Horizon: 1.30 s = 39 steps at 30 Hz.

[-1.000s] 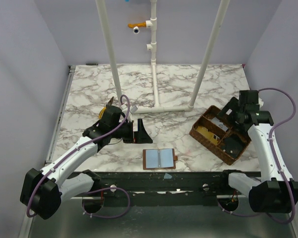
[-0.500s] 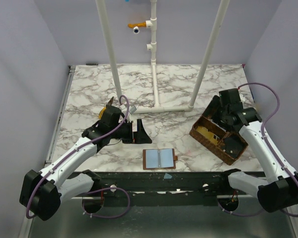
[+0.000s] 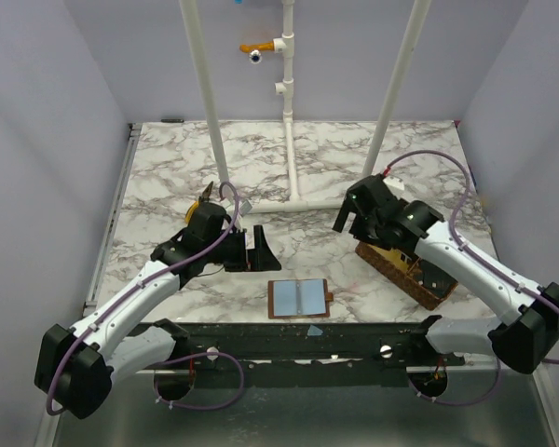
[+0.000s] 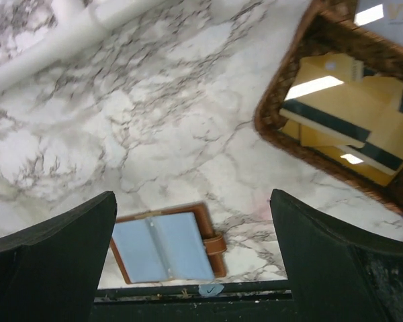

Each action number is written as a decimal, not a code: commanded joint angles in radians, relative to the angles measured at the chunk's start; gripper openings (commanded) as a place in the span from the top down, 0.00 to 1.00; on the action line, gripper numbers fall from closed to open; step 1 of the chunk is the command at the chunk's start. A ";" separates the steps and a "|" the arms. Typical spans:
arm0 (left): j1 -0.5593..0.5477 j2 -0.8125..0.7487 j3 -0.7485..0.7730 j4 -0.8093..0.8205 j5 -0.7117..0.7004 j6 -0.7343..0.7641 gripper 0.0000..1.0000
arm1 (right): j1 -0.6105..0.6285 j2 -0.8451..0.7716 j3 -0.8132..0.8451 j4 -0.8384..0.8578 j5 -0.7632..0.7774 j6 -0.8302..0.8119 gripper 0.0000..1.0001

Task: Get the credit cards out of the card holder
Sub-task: Remove the credit card from the card holder.

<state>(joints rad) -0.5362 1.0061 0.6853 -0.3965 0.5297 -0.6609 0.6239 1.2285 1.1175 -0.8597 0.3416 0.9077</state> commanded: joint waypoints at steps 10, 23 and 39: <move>0.003 -0.053 -0.016 -0.069 -0.143 -0.031 0.01 | 0.342 0.176 0.047 0.110 0.095 0.138 0.00; 0.034 -0.103 -0.045 -0.109 -0.216 -0.054 0.02 | 0.426 0.205 0.000 0.220 0.054 0.135 0.00; 0.097 -0.159 -0.108 -0.155 -0.274 -0.074 0.02 | 0.614 0.416 -0.004 0.324 0.012 0.155 0.07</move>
<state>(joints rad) -0.4561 0.8791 0.6029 -0.5224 0.2844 -0.7277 1.2068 1.5864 1.1206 -0.5625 0.3702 1.0302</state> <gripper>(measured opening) 0.985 0.958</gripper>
